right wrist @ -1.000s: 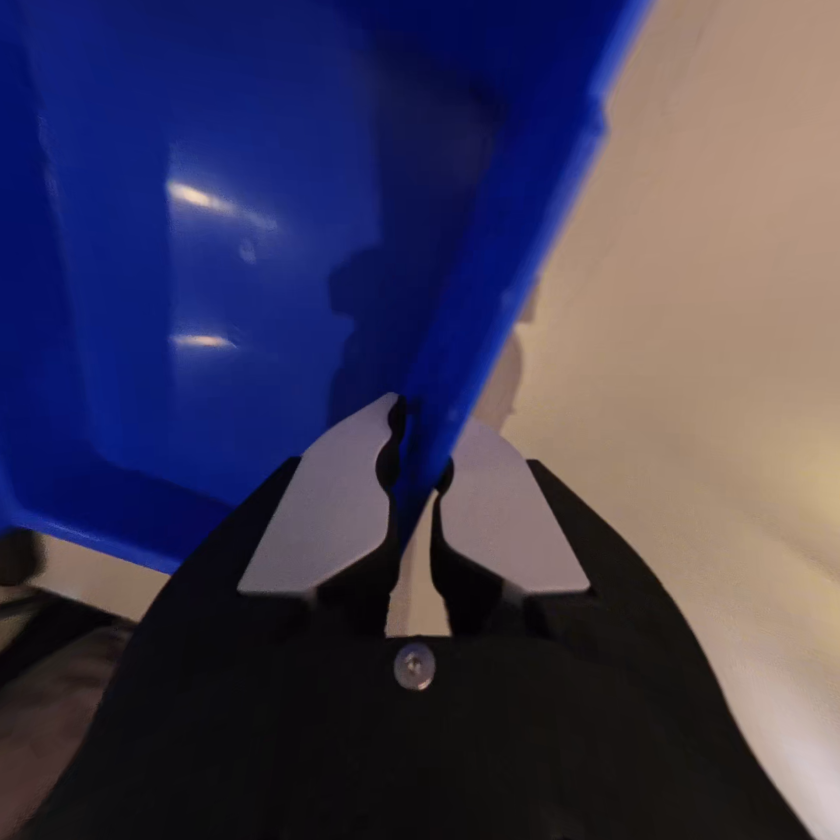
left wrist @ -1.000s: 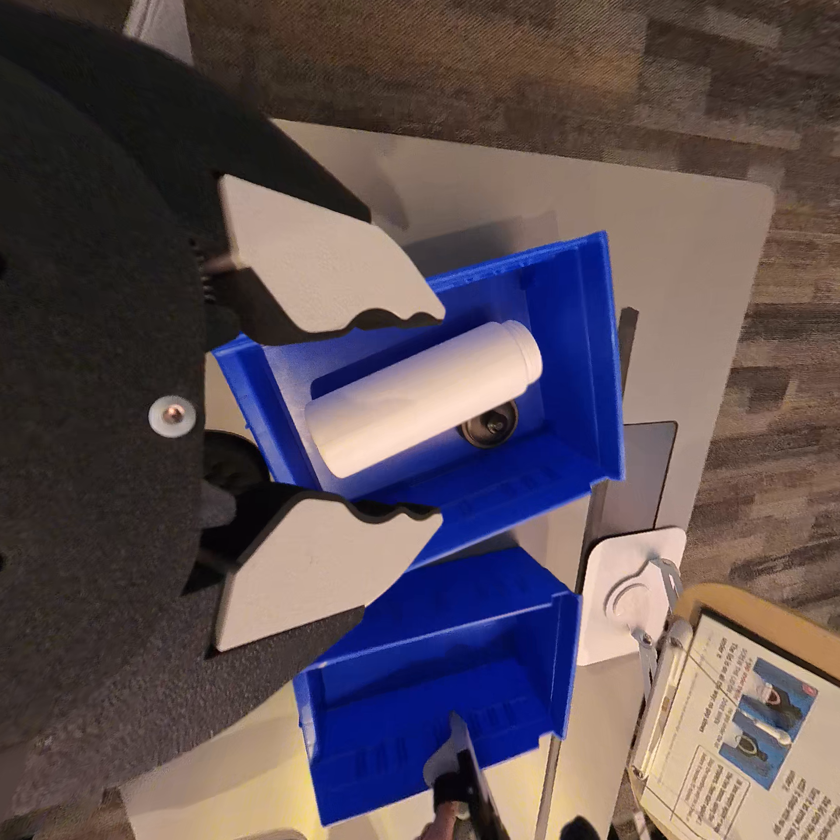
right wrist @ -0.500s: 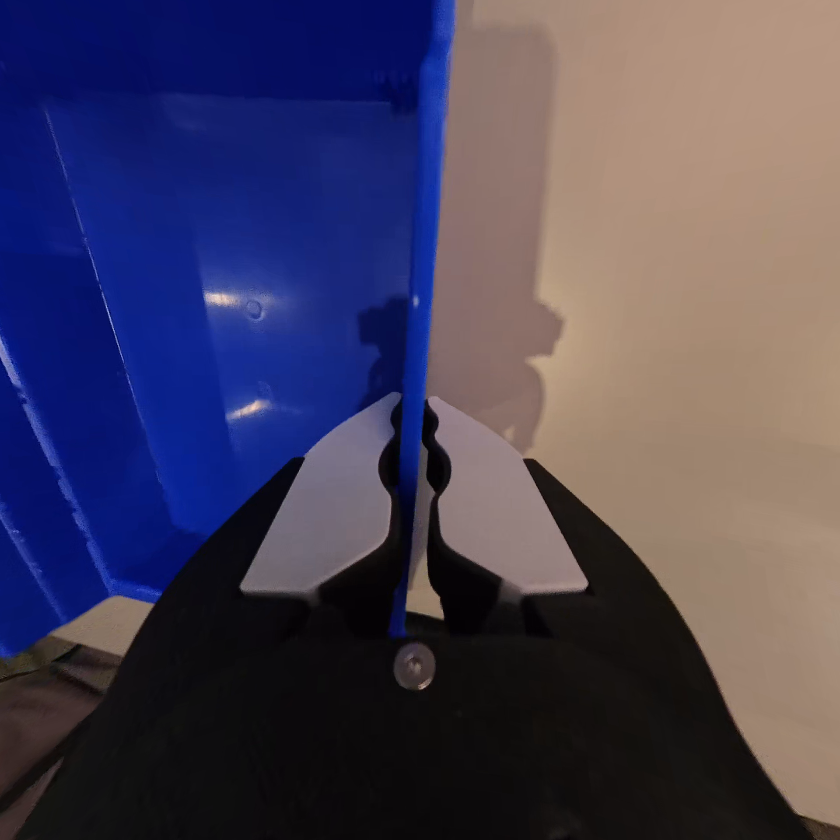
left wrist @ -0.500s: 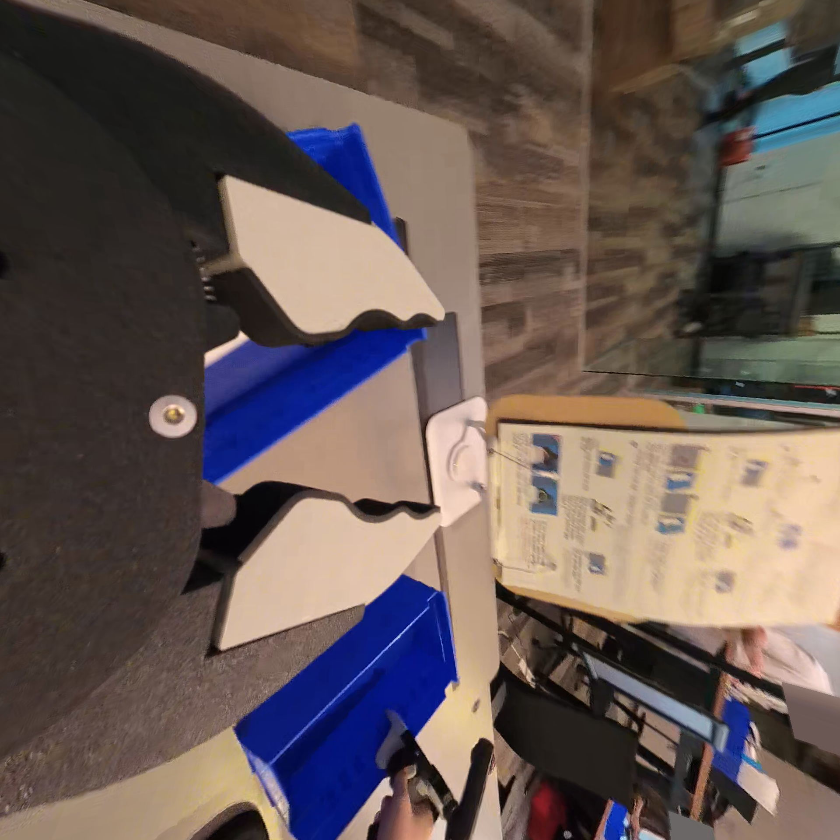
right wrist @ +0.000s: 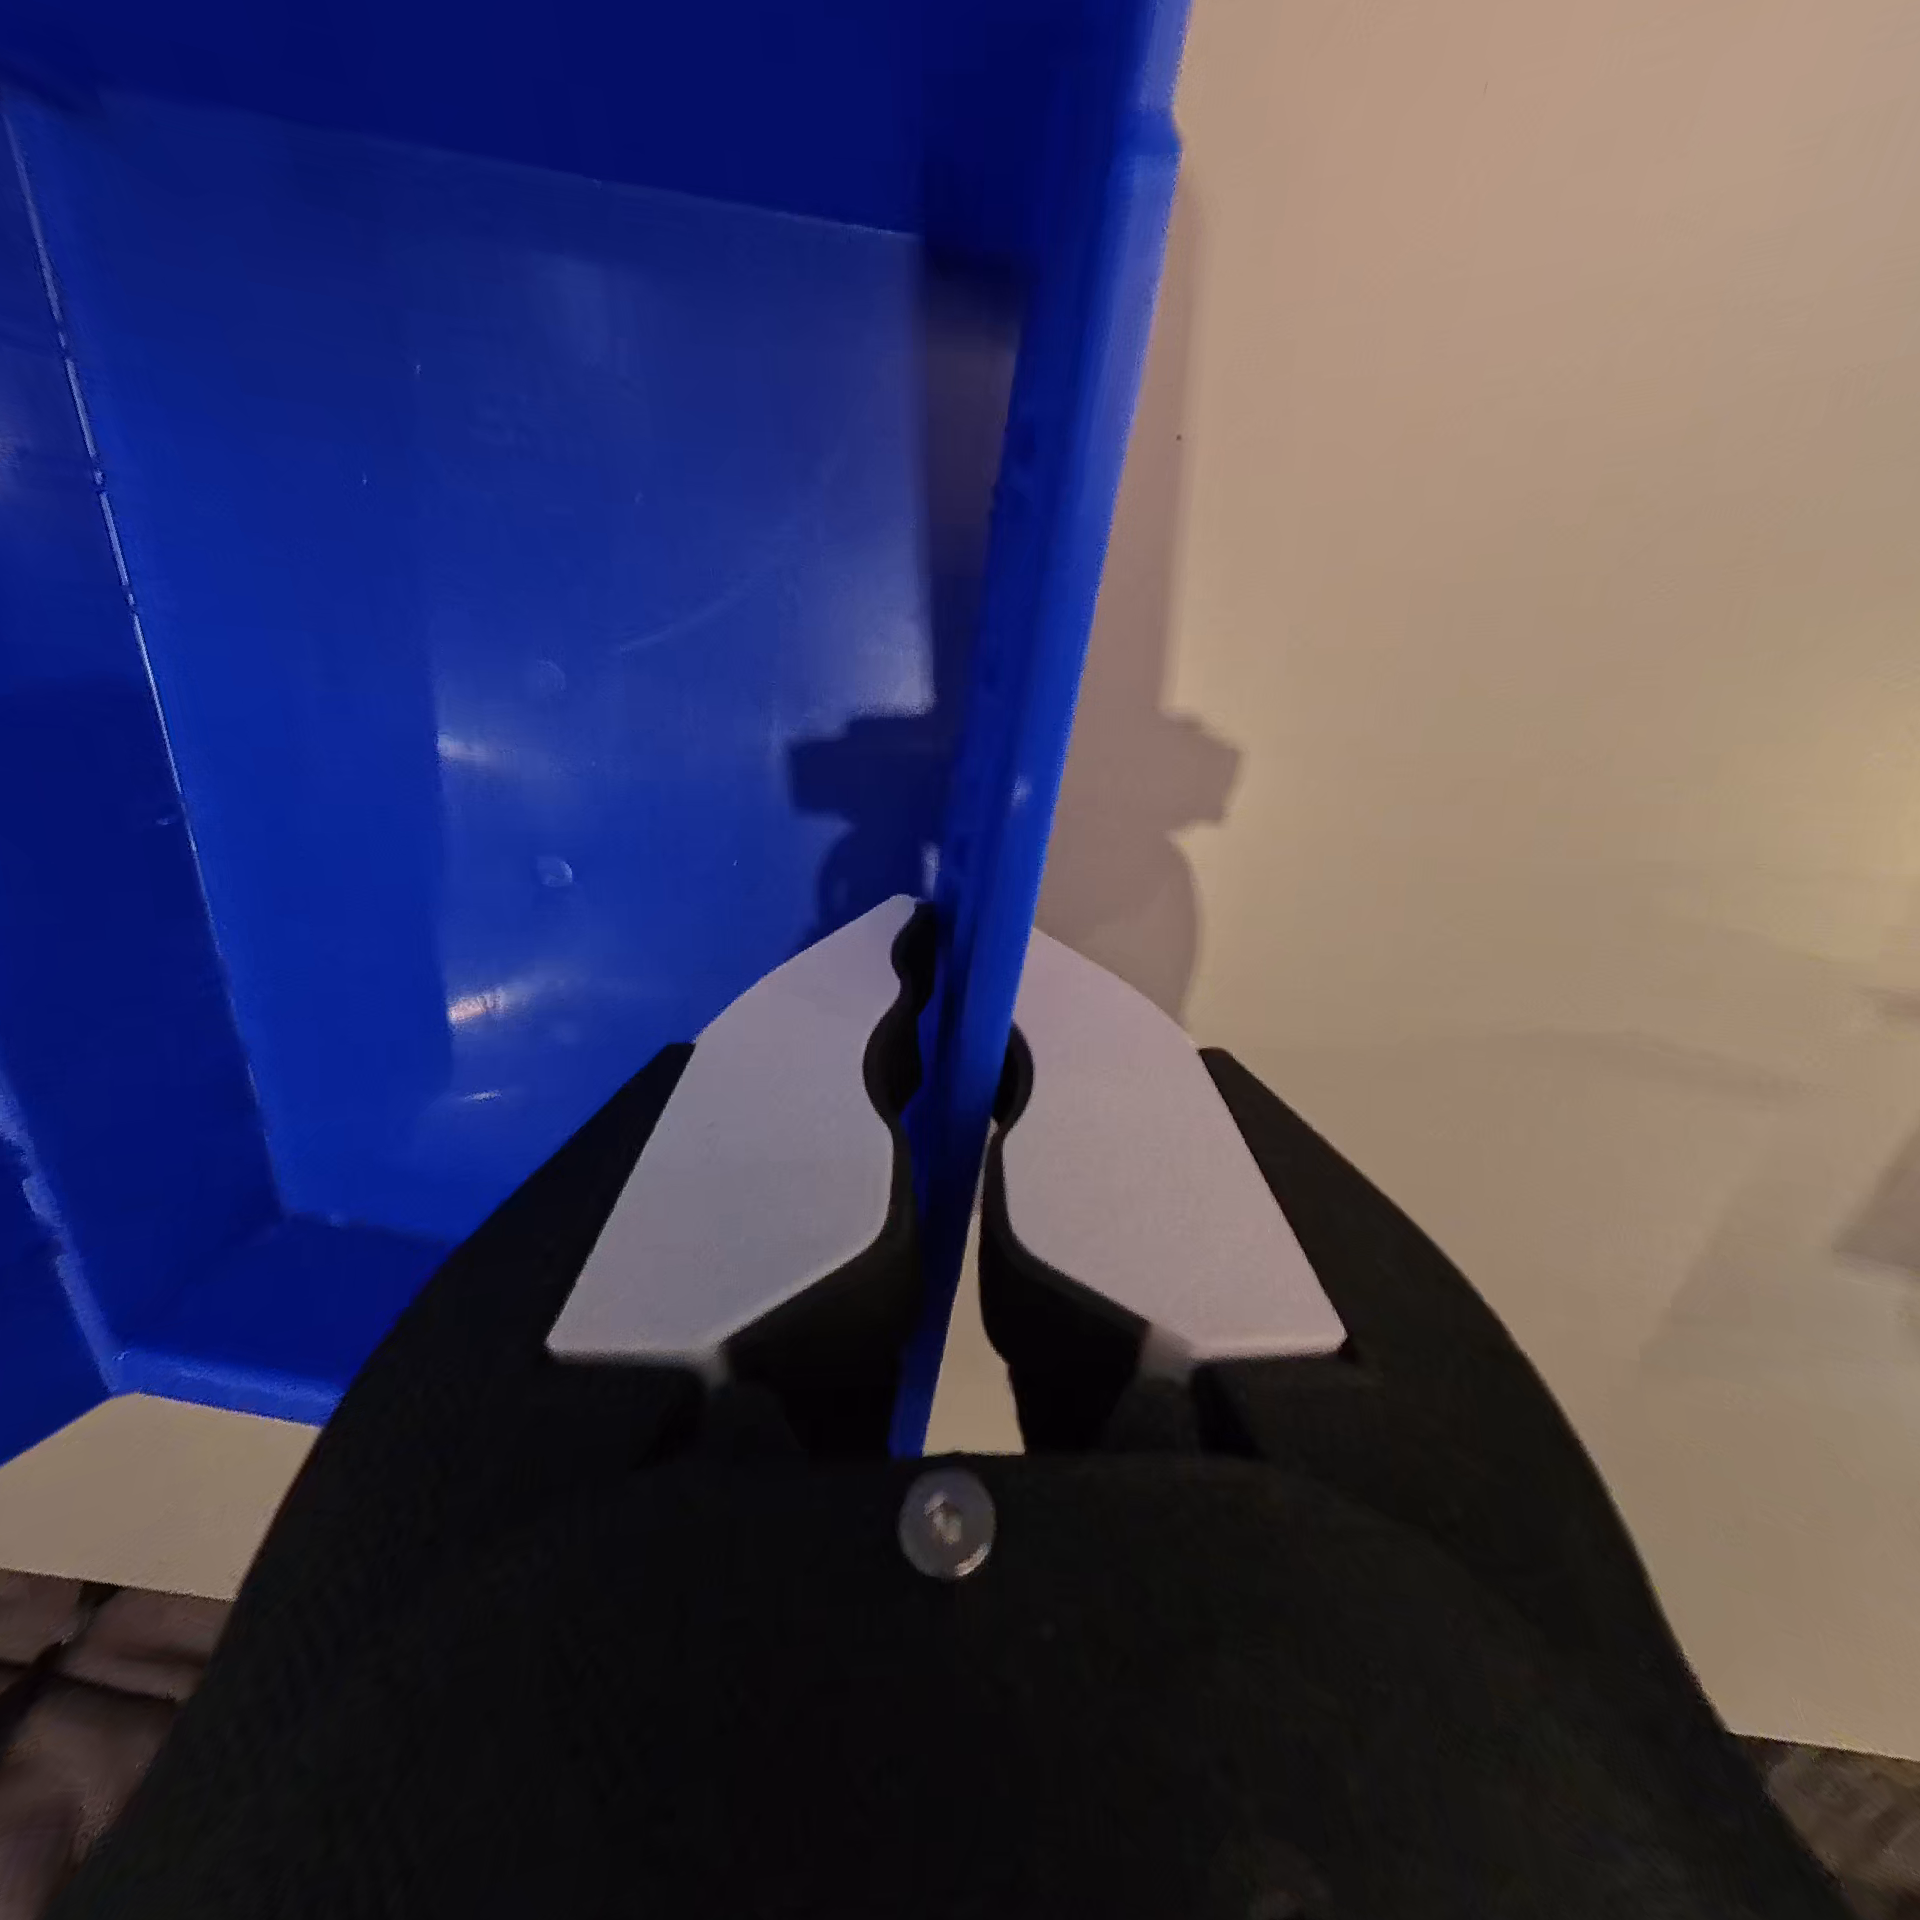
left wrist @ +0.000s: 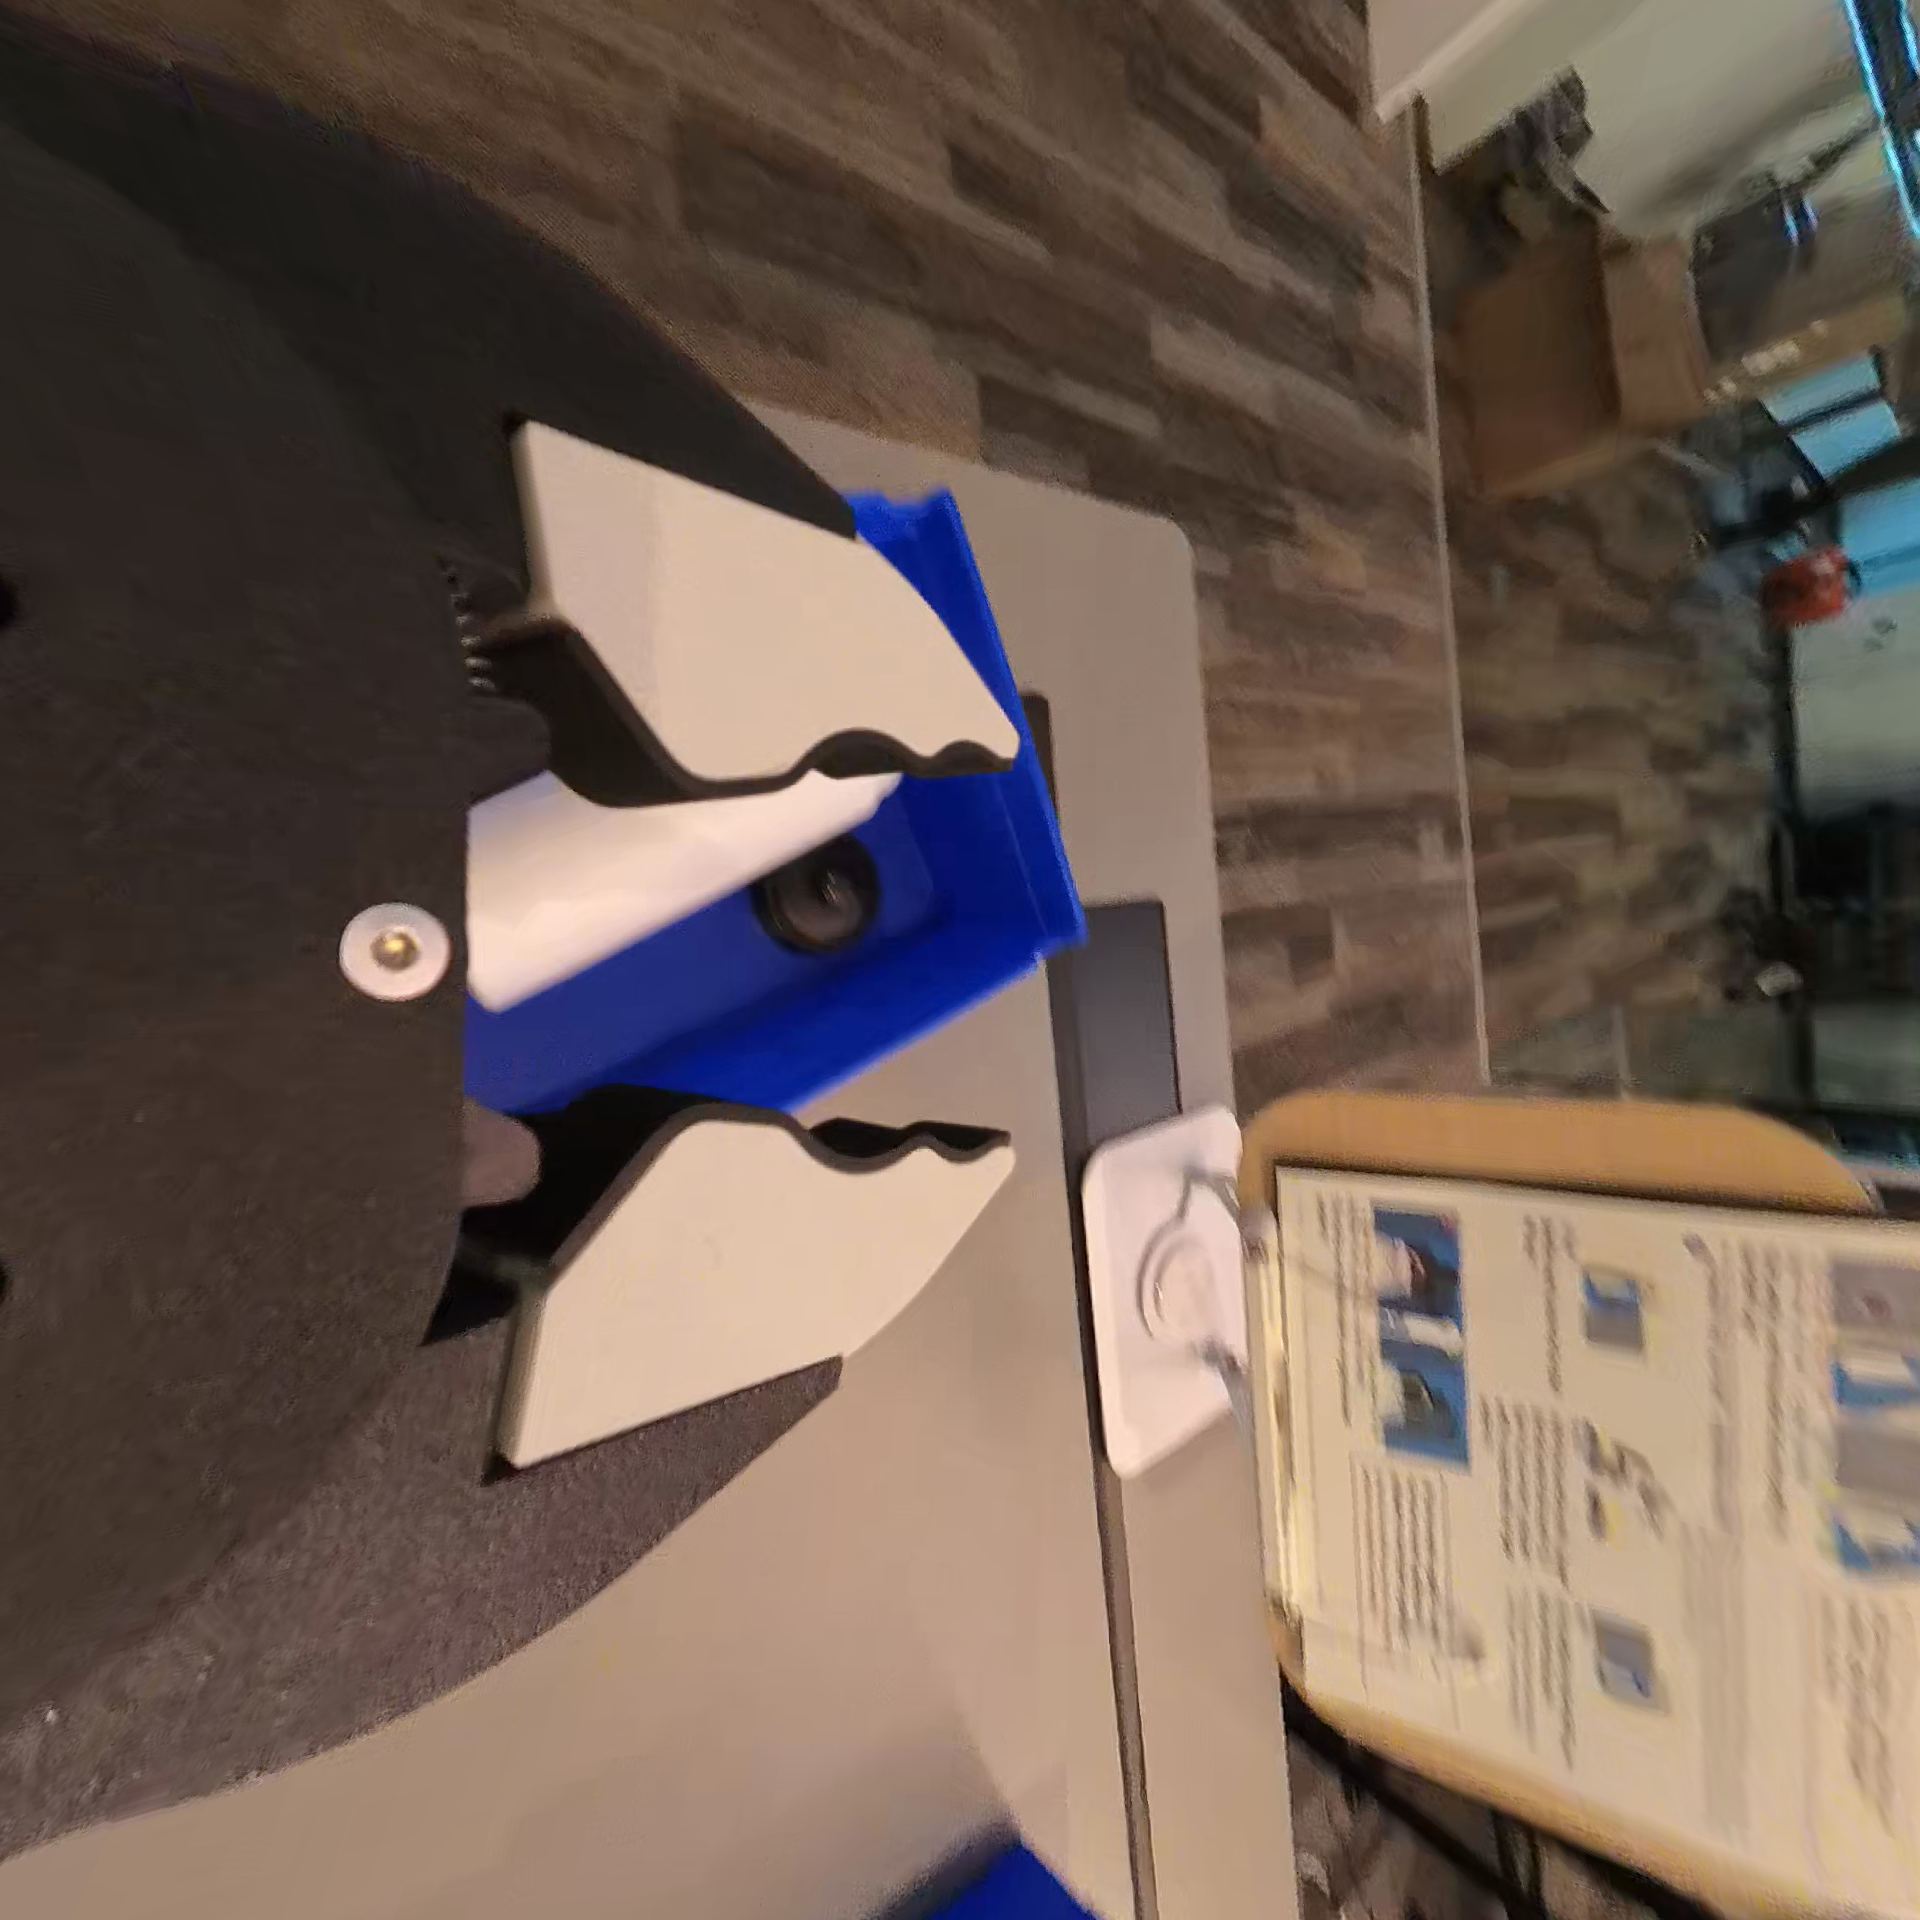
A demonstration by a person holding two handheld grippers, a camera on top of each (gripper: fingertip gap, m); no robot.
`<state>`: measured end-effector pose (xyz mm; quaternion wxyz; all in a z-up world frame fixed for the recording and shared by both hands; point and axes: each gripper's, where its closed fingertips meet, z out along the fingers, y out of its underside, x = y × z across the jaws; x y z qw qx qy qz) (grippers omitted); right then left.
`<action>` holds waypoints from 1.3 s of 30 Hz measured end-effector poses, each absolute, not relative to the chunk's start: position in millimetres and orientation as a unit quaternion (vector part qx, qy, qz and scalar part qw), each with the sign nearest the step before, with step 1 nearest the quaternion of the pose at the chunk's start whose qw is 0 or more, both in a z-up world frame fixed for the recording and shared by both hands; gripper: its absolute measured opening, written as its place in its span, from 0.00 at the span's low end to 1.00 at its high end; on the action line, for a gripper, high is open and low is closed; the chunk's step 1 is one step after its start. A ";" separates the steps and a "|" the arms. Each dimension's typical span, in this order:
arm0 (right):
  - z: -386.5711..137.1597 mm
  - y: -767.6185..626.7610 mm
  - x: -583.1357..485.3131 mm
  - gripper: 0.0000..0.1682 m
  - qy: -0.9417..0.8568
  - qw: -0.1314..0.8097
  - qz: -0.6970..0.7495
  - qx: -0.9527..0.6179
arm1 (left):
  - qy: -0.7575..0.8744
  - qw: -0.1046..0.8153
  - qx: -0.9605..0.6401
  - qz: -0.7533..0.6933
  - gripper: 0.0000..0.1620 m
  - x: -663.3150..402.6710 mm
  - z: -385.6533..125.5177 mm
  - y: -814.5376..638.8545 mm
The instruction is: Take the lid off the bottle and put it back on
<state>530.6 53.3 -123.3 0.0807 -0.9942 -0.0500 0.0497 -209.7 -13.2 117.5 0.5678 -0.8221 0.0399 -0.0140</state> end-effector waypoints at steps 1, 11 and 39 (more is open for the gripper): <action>-123.3 53.5 531.4 0.05 -0.053 0.082 0.048 -0.994 | 0.026 0.560 -0.828 0.003 0.40 -223.8 114.1 -15.3; -58.0 74.3 542.5 0.29 -0.099 0.270 -0.098 -0.953 | -0.107 0.385 -0.916 0.030 0.46 -324.7 24.4 -28.2; 38.0 71.8 383.3 0.28 -0.189 0.488 0.149 -0.839 | 0.042 0.141 -0.989 0.011 0.06 -325.1 -115.1 -11.3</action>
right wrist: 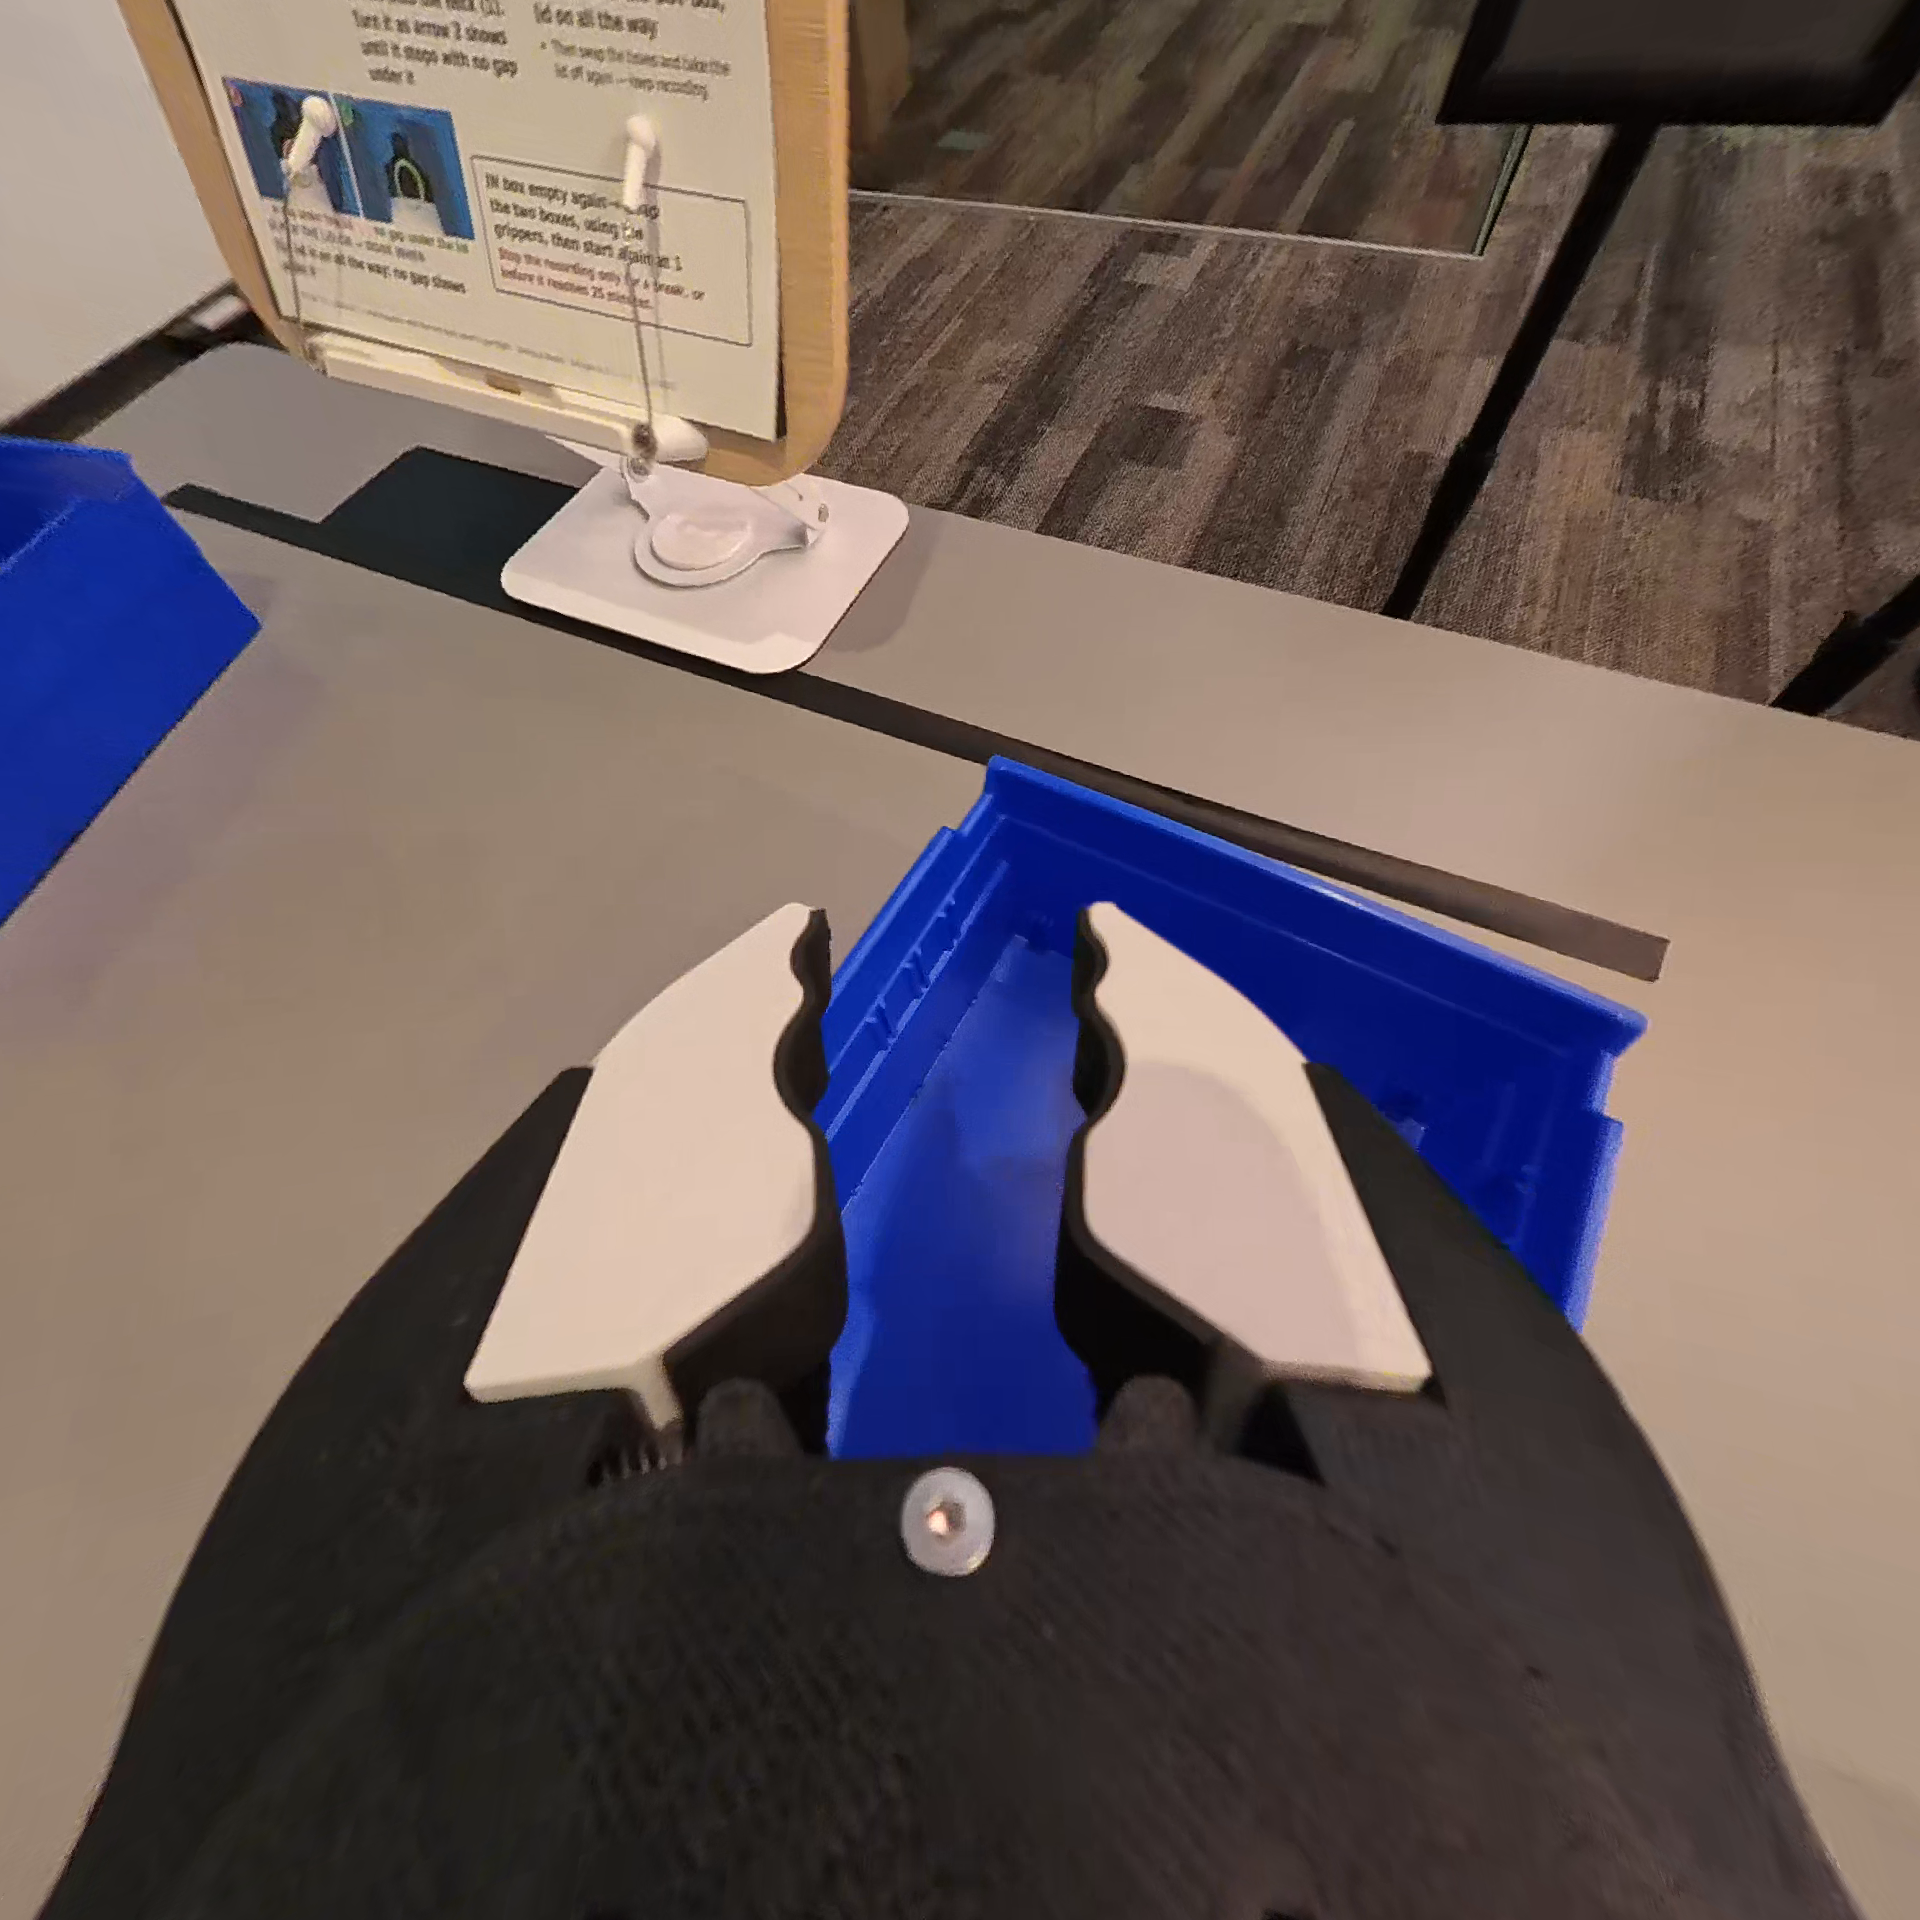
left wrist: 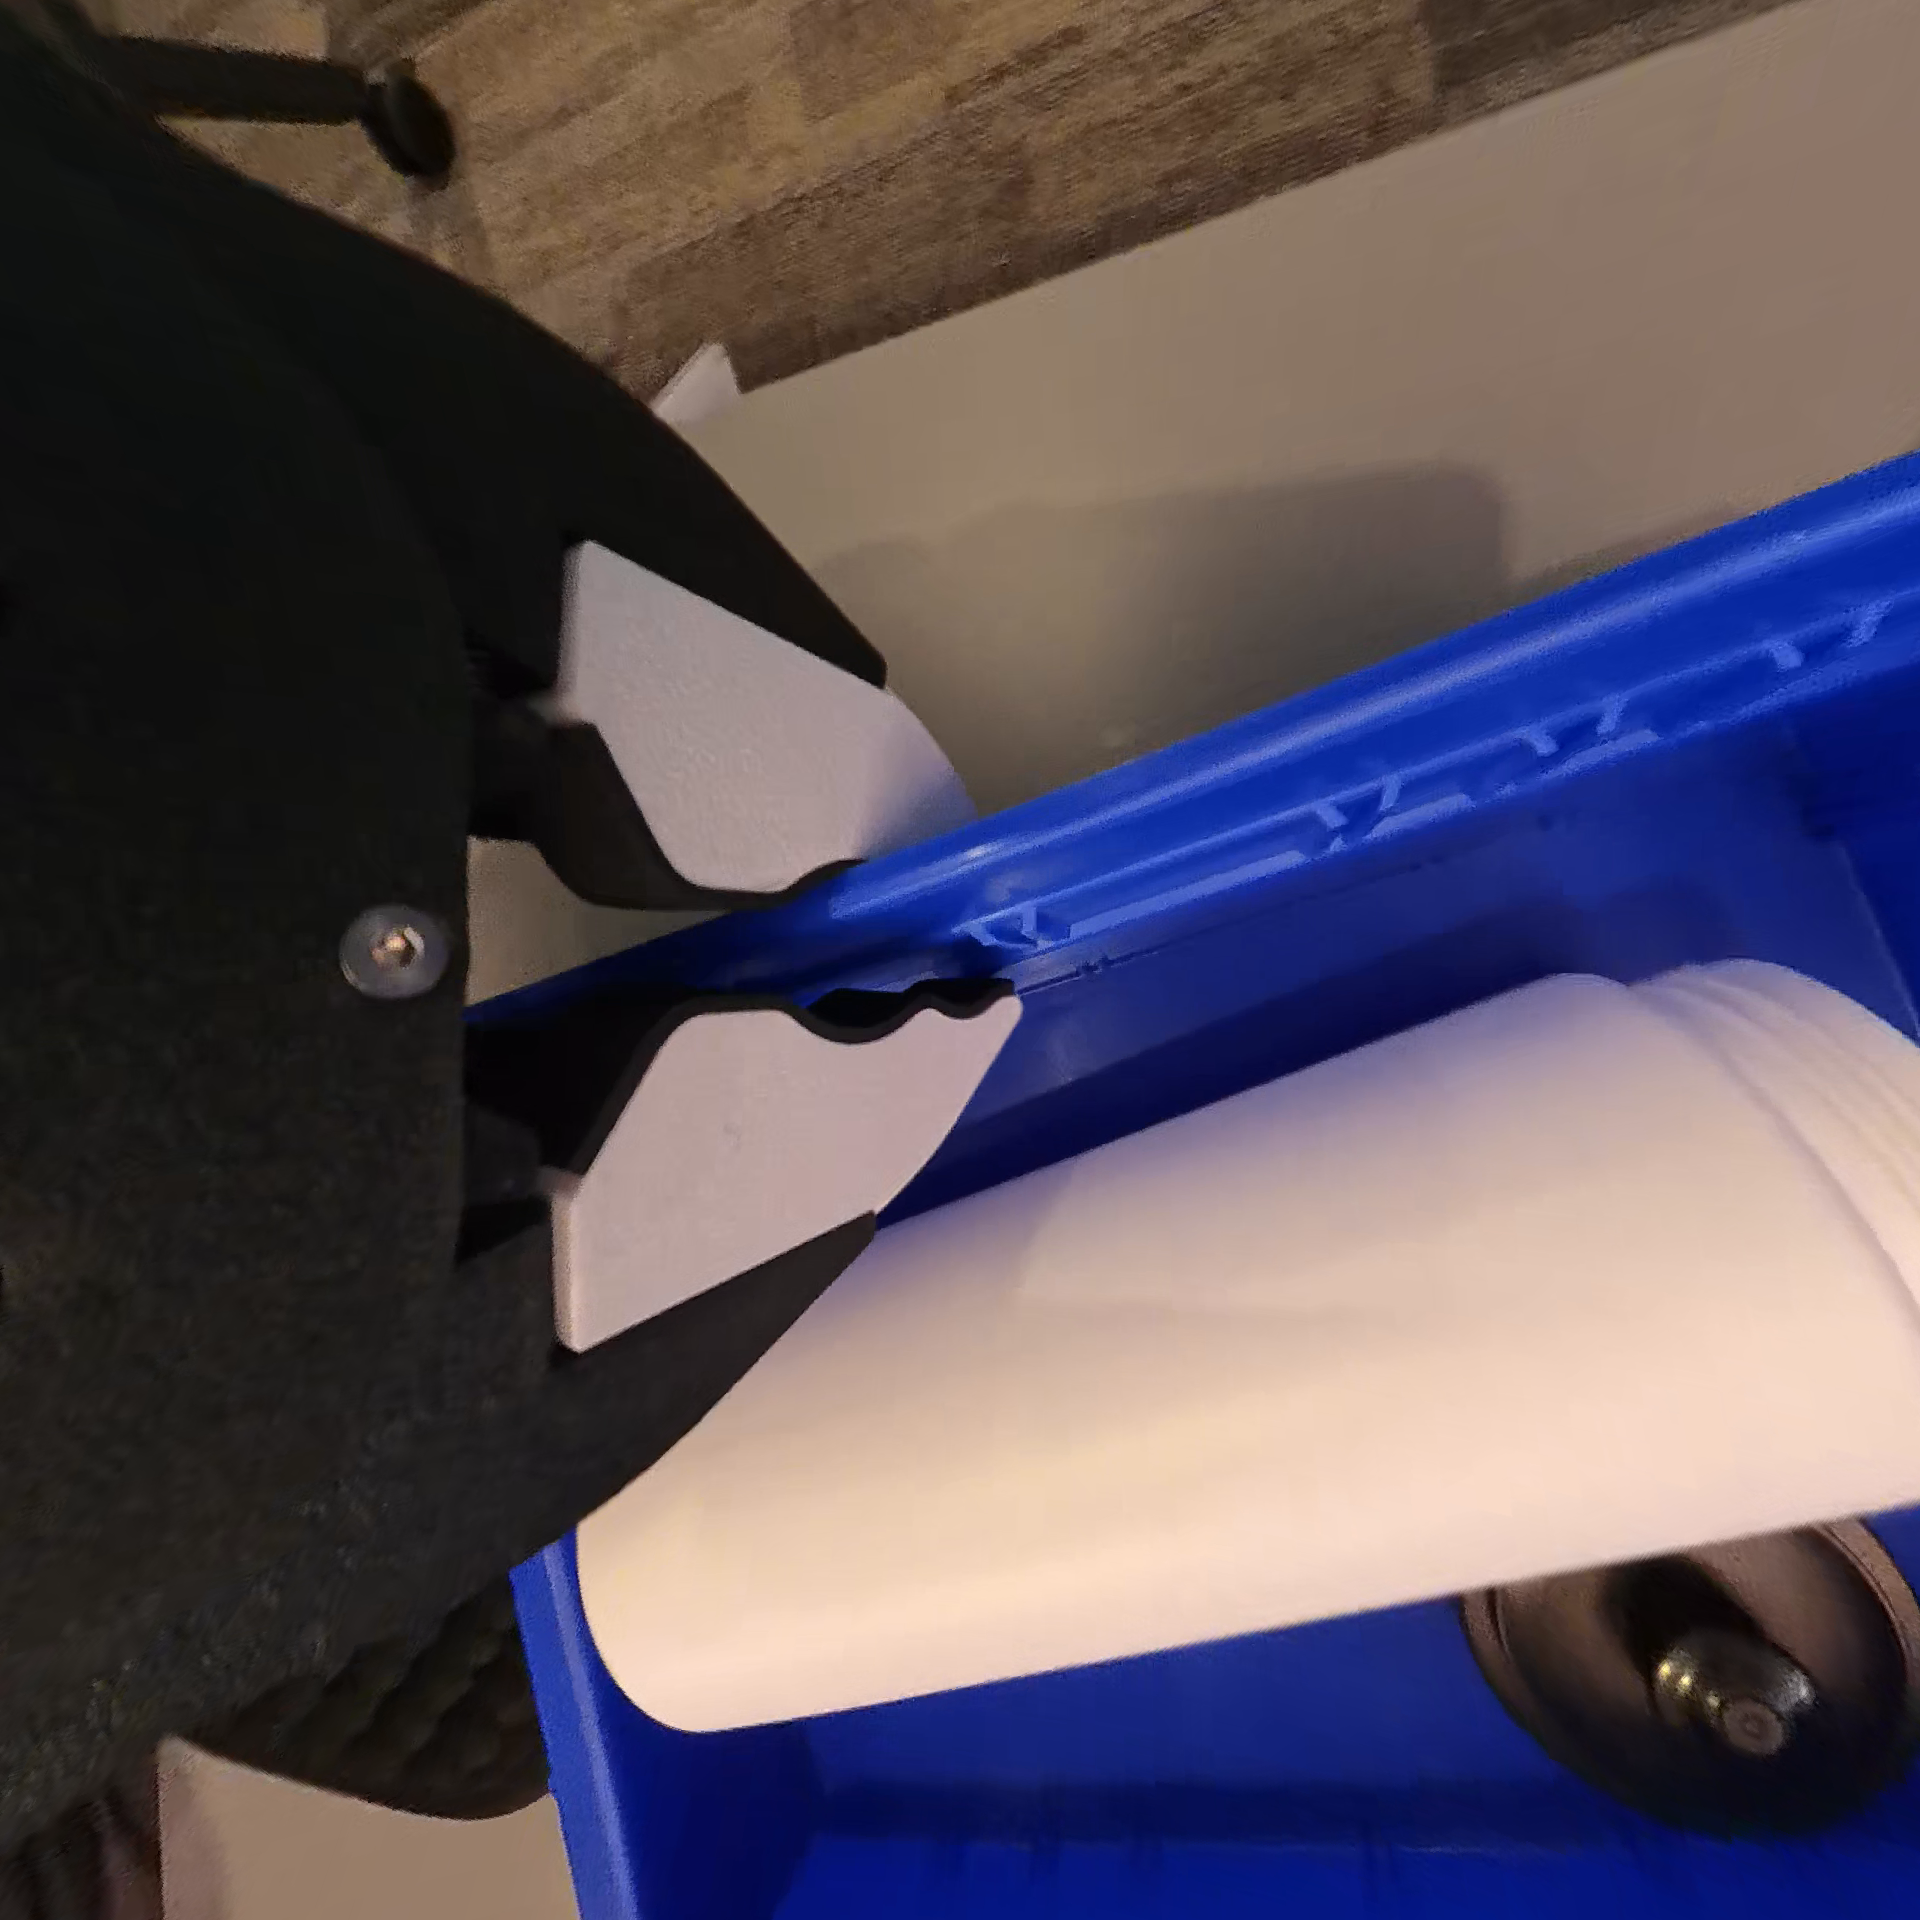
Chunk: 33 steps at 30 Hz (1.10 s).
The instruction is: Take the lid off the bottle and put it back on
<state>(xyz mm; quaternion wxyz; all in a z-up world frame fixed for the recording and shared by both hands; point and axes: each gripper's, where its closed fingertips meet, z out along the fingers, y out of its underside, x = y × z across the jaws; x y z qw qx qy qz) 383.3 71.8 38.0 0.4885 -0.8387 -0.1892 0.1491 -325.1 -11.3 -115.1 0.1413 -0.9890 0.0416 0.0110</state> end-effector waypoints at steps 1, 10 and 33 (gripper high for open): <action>41.0 69.9 379.2 0.28 -0.199 0.491 0.143 -0.836 | 0.049 0.144 -0.988 0.008 0.06 -321.8 -115.1 -8.3; 70.3 61.2 336.5 0.27 -0.244 0.489 0.180 -0.818 | 0.094 0.163 -0.982 -0.010 0.06 -309.0 -115.1 -0.8; 57.9 64.5 344.5 0.28 -0.249 0.494 0.092 -0.828 | 0.040 0.149 -0.988 -0.022 0.58 -220.6 -90.4 12.2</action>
